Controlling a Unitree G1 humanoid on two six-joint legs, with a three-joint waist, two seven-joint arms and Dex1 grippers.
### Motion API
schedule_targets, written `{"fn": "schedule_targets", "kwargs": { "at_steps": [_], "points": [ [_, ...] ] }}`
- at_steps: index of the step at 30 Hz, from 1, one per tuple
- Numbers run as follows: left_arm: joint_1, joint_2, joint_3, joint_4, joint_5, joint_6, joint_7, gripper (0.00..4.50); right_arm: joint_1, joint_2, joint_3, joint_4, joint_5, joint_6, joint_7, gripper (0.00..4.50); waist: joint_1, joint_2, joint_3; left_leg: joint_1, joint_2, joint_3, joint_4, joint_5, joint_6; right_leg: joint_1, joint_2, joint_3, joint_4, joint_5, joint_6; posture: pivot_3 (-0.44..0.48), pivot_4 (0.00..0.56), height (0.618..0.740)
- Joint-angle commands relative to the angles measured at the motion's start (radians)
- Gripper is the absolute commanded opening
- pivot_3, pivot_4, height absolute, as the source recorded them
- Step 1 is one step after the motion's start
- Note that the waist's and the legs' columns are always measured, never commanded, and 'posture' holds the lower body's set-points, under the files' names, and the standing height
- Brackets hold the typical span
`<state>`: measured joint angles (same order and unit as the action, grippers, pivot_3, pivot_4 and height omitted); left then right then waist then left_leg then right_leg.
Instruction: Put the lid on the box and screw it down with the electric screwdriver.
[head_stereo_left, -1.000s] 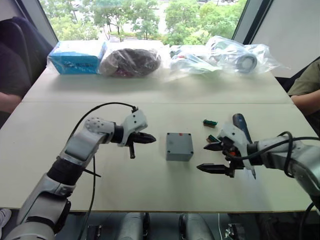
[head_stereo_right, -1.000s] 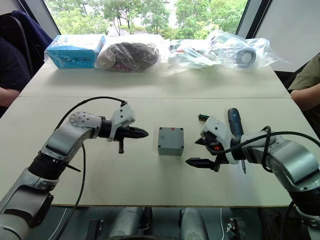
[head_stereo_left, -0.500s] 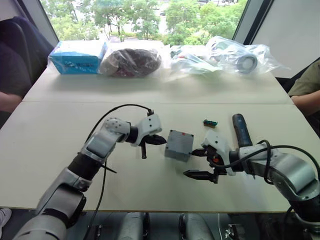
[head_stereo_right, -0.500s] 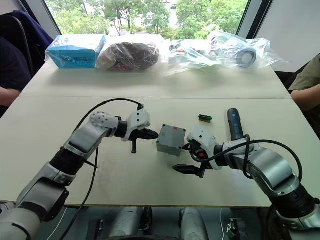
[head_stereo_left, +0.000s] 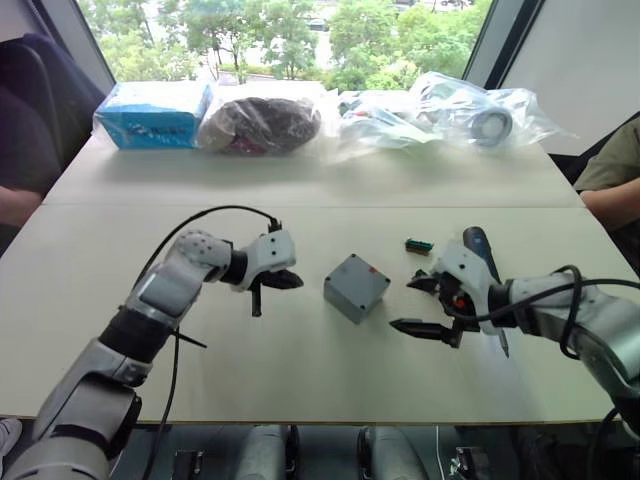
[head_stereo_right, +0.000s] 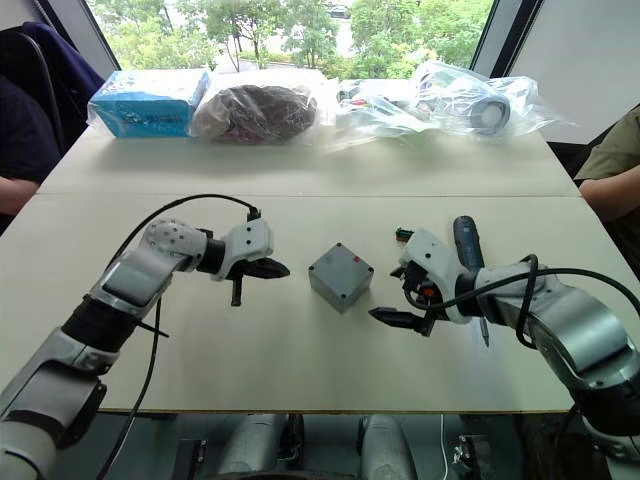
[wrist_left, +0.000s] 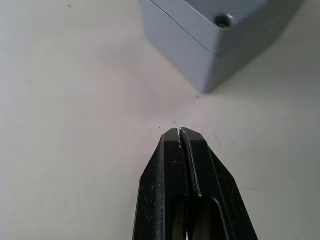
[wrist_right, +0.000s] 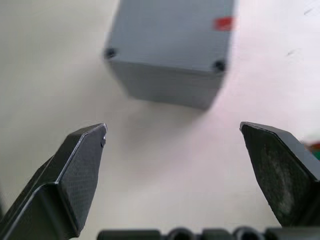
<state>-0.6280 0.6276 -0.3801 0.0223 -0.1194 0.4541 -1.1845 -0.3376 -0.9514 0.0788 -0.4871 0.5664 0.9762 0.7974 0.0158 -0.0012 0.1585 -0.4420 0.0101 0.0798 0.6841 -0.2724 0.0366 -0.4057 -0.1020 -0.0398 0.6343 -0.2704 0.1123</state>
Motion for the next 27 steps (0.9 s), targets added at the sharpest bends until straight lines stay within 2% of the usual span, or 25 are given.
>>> {"fn": "schedule_targets", "kwargs": {
  "at_steps": [1,6,10,27],
  "points": [
    [0.012,0.003,-0.008,-0.081,-0.016,0.027,-0.024,0.00,-0.040,0.007,0.075,0.058,-0.120,-0.145,0.020,4.46,0.001,0.000,0.000,0.000,0.000,0.000,0.000,0.000,0.000,0.000,0.000,0.000,0.000,0.000,0.000,0.000,0.150,0.740],
    [0.023,-0.049,-0.025,-0.100,-0.008,0.032,0.006,0.00,-0.041,0.036,0.111,0.082,-0.149,-0.221,0.078,4.46,-0.002,0.000,0.000,0.000,0.000,0.000,0.001,0.001,-0.002,0.000,0.000,0.000,0.000,0.000,0.000,0.000,0.150,0.740],
    [-0.019,-0.152,0.016,-0.035,-0.015,0.028,0.094,0.00,-0.028,0.061,0.085,0.038,-0.081,-0.156,0.101,4.46,0.000,-0.001,0.000,0.000,0.000,0.000,0.001,0.001,-0.001,0.001,0.000,0.000,0.000,0.000,0.000,0.000,0.150,0.740],
    [-0.044,-0.156,0.008,0.009,0.019,-0.023,0.090,0.00,0.025,0.077,0.038,-0.054,-0.031,-0.058,0.074,4.46,-0.002,-0.001,0.000,0.000,0.000,0.000,0.001,0.001,-0.002,0.001,0.000,0.000,0.001,0.000,0.001,0.000,0.150,0.740]
  ]
}}
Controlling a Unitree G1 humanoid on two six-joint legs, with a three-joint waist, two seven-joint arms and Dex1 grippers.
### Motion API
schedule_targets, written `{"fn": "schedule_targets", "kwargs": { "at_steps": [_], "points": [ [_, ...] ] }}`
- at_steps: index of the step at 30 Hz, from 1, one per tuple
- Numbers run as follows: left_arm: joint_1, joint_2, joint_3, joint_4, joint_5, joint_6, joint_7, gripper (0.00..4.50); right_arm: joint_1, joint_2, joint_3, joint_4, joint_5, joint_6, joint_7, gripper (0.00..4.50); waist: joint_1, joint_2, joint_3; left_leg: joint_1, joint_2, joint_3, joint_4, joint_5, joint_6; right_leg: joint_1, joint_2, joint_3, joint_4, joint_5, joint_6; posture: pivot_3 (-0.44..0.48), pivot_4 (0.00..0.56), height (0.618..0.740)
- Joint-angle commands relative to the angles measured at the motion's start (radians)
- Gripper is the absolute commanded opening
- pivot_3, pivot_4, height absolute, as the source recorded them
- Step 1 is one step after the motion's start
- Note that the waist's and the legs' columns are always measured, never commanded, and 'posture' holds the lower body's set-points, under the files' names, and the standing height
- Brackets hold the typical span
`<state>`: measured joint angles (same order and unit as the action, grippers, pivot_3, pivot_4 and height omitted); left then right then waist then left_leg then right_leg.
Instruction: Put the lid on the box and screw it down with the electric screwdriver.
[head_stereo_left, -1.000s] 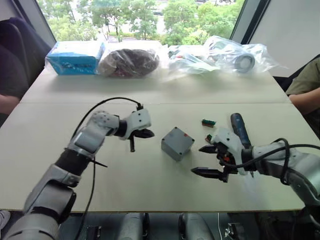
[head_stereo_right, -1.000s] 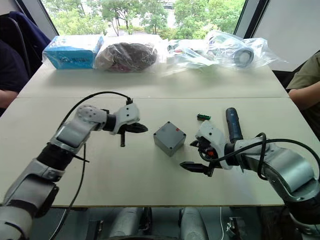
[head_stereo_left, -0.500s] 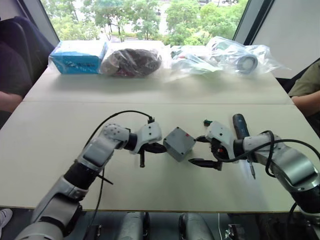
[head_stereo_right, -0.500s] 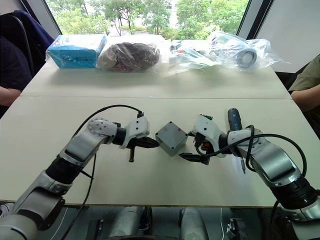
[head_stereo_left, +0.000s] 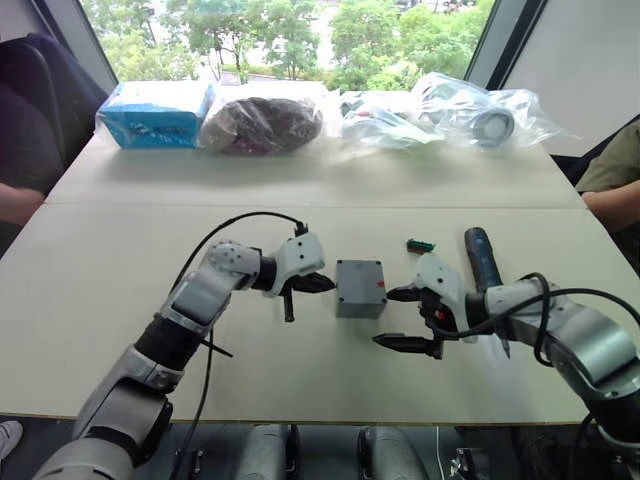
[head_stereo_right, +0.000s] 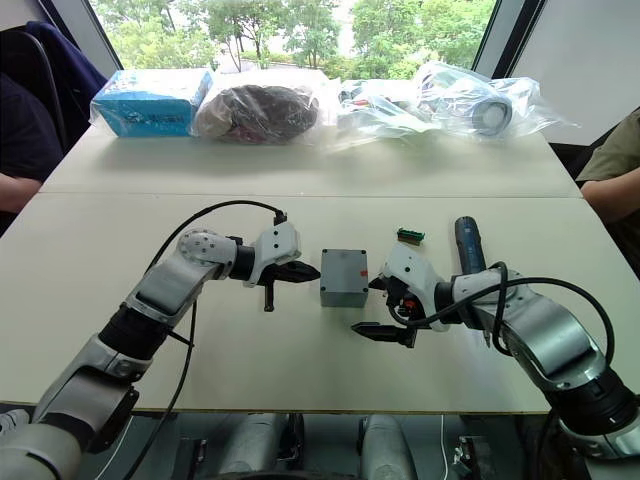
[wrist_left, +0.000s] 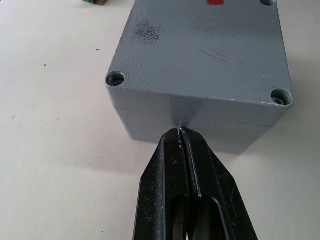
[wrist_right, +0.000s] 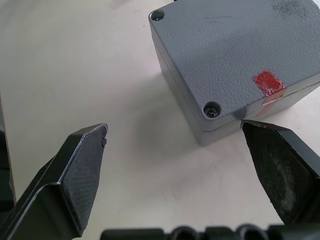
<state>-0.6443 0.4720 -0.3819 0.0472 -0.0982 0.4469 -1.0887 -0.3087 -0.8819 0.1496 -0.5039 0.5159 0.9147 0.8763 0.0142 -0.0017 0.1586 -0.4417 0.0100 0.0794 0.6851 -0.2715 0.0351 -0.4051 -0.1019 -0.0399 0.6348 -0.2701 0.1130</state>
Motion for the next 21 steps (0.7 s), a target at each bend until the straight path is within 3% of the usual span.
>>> {"fn": "schedule_targets", "kwargs": {
  "at_steps": [1,5,10,17,21],
  "points": [
    [-0.030,0.001,0.013,-0.011,-0.001,-0.019,-0.006,0.00,-0.004,0.008,-0.038,-0.037,0.023,0.007,-0.009,4.46,0.000,0.000,0.000,0.000,0.000,0.000,0.000,0.000,0.000,0.000,0.000,0.000,0.000,0.000,0.000,0.000,0.150,0.740],
    [-0.045,0.017,0.032,-0.007,-0.005,-0.015,-0.009,0.00,-0.017,-0.014,-0.096,-0.012,0.052,0.023,0.002,4.46,0.000,0.000,0.000,0.000,0.000,0.000,0.000,0.000,0.000,0.000,0.000,0.000,0.000,0.000,0.000,0.000,0.150,0.740],
    [-0.079,0.029,0.137,-0.060,-0.126,0.086,-0.037,0.00,-0.132,0.038,-0.249,0.201,0.095,0.006,-0.034,4.46,-0.002,0.000,0.000,0.000,0.000,0.000,0.000,0.000,0.000,0.000,0.000,0.000,0.000,0.000,0.000,0.000,0.150,0.740],
    [-0.117,0.013,0.176,-0.129,-0.228,0.172,-0.045,0.00,-0.201,0.170,-0.184,0.519,-0.098,-0.233,-0.133,4.46,-0.002,0.000,0.000,0.000,0.000,0.001,0.000,0.002,-0.003,0.000,0.000,0.000,0.000,0.000,0.000,0.000,0.150,0.740],
    [-0.105,0.015,0.161,-0.134,-0.217,0.173,-0.026,0.00,-0.223,0.208,-0.159,0.632,-0.170,-0.335,-0.145,4.46,-0.003,0.000,0.000,0.000,0.000,0.002,0.000,0.002,-0.003,-0.001,0.000,0.001,0.001,0.000,0.000,0.000,0.150,0.740]
  ]
}}
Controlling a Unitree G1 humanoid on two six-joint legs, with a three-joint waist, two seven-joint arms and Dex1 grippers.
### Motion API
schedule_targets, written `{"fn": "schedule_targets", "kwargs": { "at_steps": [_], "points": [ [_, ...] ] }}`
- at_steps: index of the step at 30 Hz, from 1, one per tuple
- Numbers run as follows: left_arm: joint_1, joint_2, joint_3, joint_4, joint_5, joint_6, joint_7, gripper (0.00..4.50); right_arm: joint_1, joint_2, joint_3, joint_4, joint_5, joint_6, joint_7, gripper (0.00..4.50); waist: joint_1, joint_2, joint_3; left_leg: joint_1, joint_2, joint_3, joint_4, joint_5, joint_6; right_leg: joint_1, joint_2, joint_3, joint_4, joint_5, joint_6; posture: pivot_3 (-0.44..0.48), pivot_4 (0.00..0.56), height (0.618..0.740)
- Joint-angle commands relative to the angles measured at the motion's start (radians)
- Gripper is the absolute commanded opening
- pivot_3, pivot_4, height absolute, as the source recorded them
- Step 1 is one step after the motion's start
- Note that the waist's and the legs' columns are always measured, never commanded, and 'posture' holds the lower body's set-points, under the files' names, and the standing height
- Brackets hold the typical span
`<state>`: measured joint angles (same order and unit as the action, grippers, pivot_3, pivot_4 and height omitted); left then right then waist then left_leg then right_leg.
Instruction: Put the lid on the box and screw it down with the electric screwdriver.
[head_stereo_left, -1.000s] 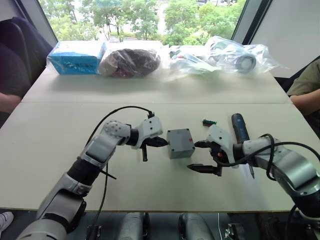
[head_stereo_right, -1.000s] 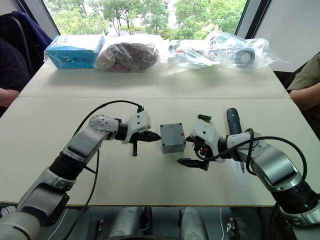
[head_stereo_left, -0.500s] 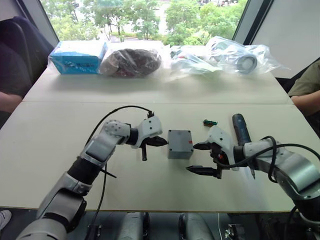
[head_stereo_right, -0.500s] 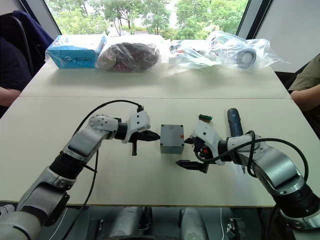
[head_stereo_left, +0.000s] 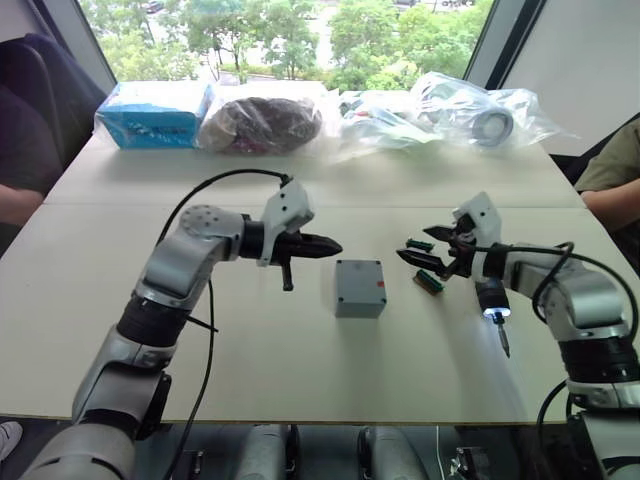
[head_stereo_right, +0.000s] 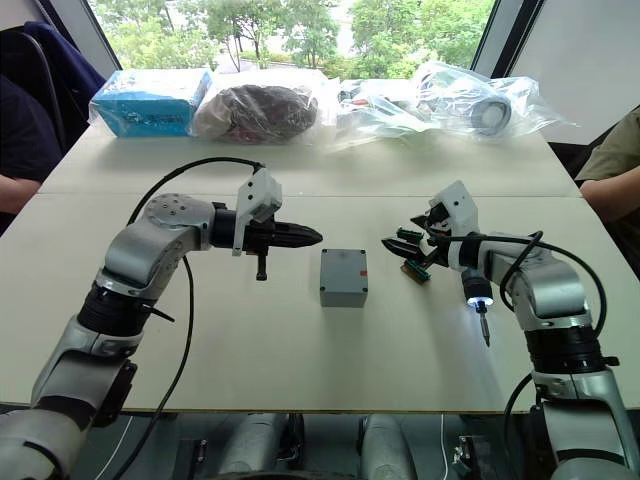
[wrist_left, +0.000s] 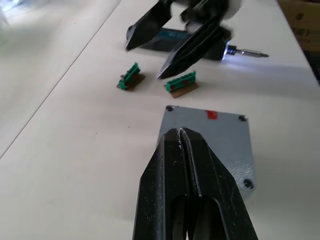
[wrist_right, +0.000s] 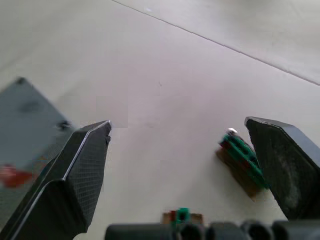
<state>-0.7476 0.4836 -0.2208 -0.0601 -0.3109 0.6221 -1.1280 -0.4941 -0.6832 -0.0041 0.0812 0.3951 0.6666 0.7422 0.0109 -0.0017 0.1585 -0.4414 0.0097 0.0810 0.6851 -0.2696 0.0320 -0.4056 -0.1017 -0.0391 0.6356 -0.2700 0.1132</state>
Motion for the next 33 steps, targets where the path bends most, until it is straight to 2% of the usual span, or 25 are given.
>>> {"fn": "schedule_targets", "kwargs": {
  "at_steps": [1,3,8,27,28,29,32,33],
  "points": [
    [0.004,0.005,-0.002,-0.036,-0.006,0.001,0.017,0.00,-0.041,0.014,0.001,0.070,-0.066,-0.111,-0.012,4.25,0.000,0.000,0.000,0.000,0.000,0.000,0.000,0.000,0.000,0.000,0.000,0.000,0.000,0.000,0.000,0.000,0.150,0.740],
    [0.011,0.004,0.002,-0.054,-0.020,0.016,0.022,0.00,-0.050,0.023,0.010,0.113,-0.093,-0.148,-0.013,3.81,-0.001,0.000,0.000,0.000,0.000,0.000,0.000,0.000,0.000,0.000,0.000,0.000,0.000,0.000,0.000,0.000,0.150,0.740],
    [0.025,0.012,0.003,-0.068,-0.024,0.021,0.027,0.00,-0.066,0.042,0.010,0.155,-0.121,-0.186,-0.004,2.12,0.000,0.000,0.000,0.000,0.000,0.000,0.000,0.000,0.000,0.000,0.000,0.000,0.000,0.000,0.000,0.000,0.150,0.740],
    [0.033,0.008,-0.012,-0.052,-0.008,-0.001,0.044,0.00,-0.107,0.083,-0.003,0.235,-0.156,-0.226,-0.008,2.12,0.000,0.000,0.000,0.000,0.000,0.000,0.000,0.000,-0.001,0.000,0.000,0.000,0.000,0.000,0.000,0.000,0.150,0.740],
    [0.034,0.008,-0.013,-0.050,-0.007,-0.002,0.044,0.00,-0.108,0.085,-0.004,0.237,-0.156,-0.228,-0.010,1.60,0.000,0.000,0.000,0.000,0.000,0.000,0.000,0.000,-0.001,0.000,0.000,0.000,0.000,0.000,0.000,0.000,0.150,0.740],
    [0.035,0.008,-0.016,-0.047,-0.005,-0.005,0.043,0.00,-0.109,0.087,-0.004,0.240,-0.157,-0.232,-0.011,1.36,0.000,0.000,0.000,0.000,0.000,0.000,0.000,0.000,-0.001,0.000,0.000,0.000,0.000,0.000,0.000,0.000,0.150,0.740],
    [0.038,0.010,-0.022,-0.043,0.000,-0.011,0.043,0.00,-0.111,0.092,-0.006,0.246,-0.158,-0.240,-0.015,0.11,0.000,0.000,0.000,0.000,0.000,0.000,0.000,0.000,-0.001,0.000,0.000,0.000,0.000,0.000,0.000,0.000,0.150,0.740],
    [0.038,0.011,-0.023,-0.043,-0.001,-0.012,0.042,0.00,-0.112,0.095,-0.009,0.247,-0.154,-0.238,-0.014,0.04,-0.001,0.000,0.000,0.000,0.000,0.000,0.000,0.000,-0.001,0.000,0.000,0.000,0.000,0.000,0.000,0.000,0.150,0.740]
  ]
}}
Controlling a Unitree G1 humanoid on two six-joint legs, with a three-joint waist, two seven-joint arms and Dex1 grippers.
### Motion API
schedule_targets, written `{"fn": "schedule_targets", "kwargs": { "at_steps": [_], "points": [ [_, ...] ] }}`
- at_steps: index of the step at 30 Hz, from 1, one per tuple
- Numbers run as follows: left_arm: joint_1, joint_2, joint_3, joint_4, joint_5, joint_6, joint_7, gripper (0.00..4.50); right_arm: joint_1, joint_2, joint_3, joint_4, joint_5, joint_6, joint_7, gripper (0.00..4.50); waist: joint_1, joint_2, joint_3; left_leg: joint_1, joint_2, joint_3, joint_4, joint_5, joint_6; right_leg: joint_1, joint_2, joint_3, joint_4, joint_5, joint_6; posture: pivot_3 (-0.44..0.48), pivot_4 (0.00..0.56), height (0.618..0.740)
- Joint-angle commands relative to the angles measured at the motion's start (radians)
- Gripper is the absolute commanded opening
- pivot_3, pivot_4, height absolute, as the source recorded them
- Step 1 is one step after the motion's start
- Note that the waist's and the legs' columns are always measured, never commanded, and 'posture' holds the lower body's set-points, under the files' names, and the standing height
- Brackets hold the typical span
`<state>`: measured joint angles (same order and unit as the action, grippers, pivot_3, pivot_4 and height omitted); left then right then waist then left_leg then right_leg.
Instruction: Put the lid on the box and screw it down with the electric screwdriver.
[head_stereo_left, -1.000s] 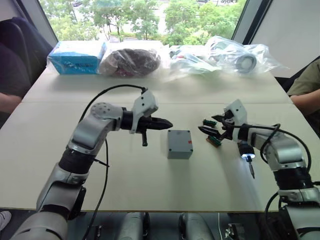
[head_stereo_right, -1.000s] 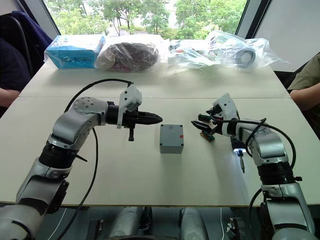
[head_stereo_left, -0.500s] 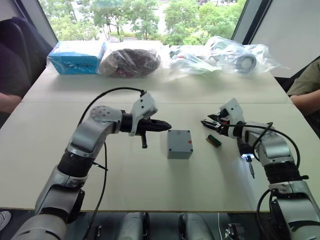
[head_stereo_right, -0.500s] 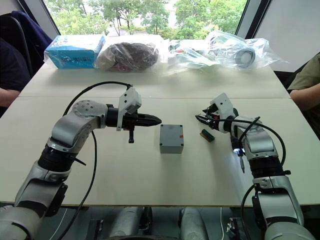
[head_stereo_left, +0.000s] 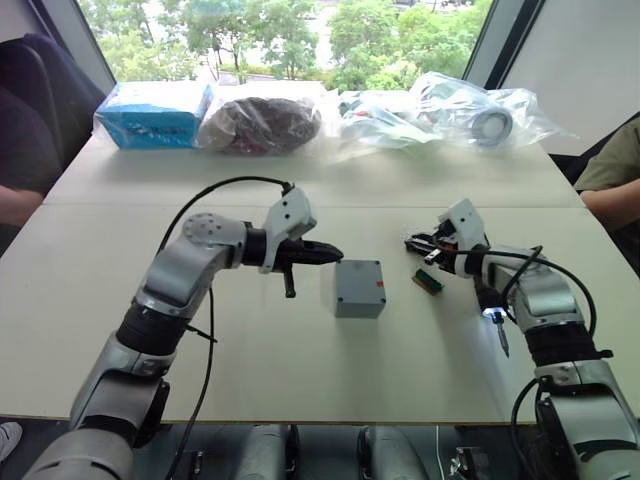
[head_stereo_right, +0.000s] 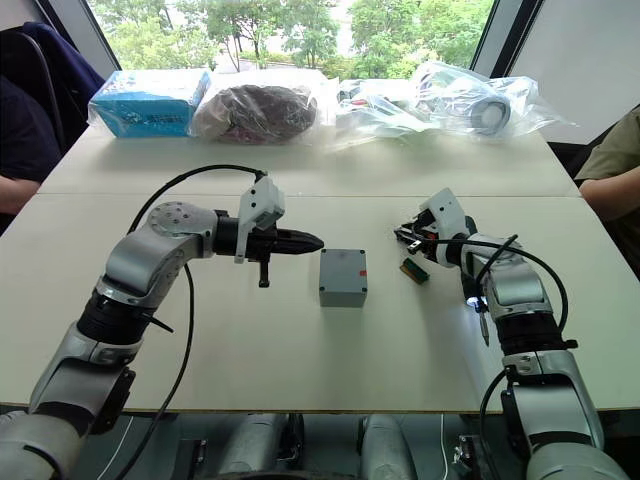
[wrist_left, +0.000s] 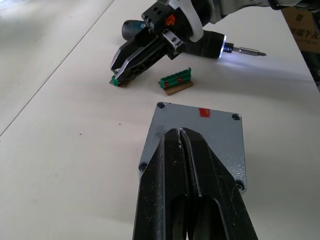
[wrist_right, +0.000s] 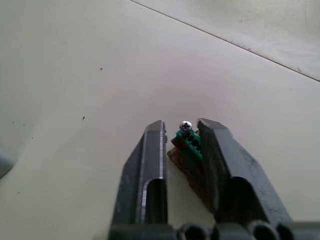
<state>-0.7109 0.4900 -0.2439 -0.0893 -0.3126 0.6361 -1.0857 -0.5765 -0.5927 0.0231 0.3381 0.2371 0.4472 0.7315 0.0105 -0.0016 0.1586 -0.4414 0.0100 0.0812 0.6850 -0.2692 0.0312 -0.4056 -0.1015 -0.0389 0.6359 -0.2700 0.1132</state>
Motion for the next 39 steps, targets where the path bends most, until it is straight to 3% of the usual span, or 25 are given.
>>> {"fn": "schedule_targets", "kwargs": {
  "at_steps": [1,14,27,39],
  "points": [
    [0.001,0.005,-0.001,-0.014,0.000,-0.026,0.000,0.00,-0.030,0.006,-0.037,-0.008,0.005,-0.019,-0.004,0.04,0.000,0.000,0.000,0.000,0.000,0.000,0.000,0.000,0.000,0.000,0.000,0.000,0.000,0.000,0.000,0.000,0.150,0.740],
    [0.004,0.009,0.005,-0.012,-0.007,-0.028,0.003,0.00,-0.021,-0.005,-0.088,-0.079,0.038,0.021,-0.010,0.04,0.000,0.000,0.000,0.000,0.000,0.000,0.000,0.000,0.000,0.000,0.000,0.000,0.000,0.000,0.000,0.000,0.150,0.740],
    [0.002,0.010,0.014,0.001,-0.015,-0.028,0.006,0.00,0.006,-0.031,-0.113,-0.277,0.067,0.131,-0.005,0.04,0.001,0.000,0.000,0.000,0.000,0.000,0.000,0.000,0.000,0.000,0.000,0.000,0.000,0.000,0.000,0.000,0.150,0.740],
    [0.064,0.131,0.042,-0.109,-0.081,0.037,-0.059,0.00,0.149,-0.065,-0.120,-0.700,0.282,0.408,0.043,0.04,0.003,0.000,0.000,0.000,0.001,0.000,0.000,0.000,0.000,0.000,0.000,0.000,0.000,0.000,0.000,0.000,0.150,0.740]
  ]
}}
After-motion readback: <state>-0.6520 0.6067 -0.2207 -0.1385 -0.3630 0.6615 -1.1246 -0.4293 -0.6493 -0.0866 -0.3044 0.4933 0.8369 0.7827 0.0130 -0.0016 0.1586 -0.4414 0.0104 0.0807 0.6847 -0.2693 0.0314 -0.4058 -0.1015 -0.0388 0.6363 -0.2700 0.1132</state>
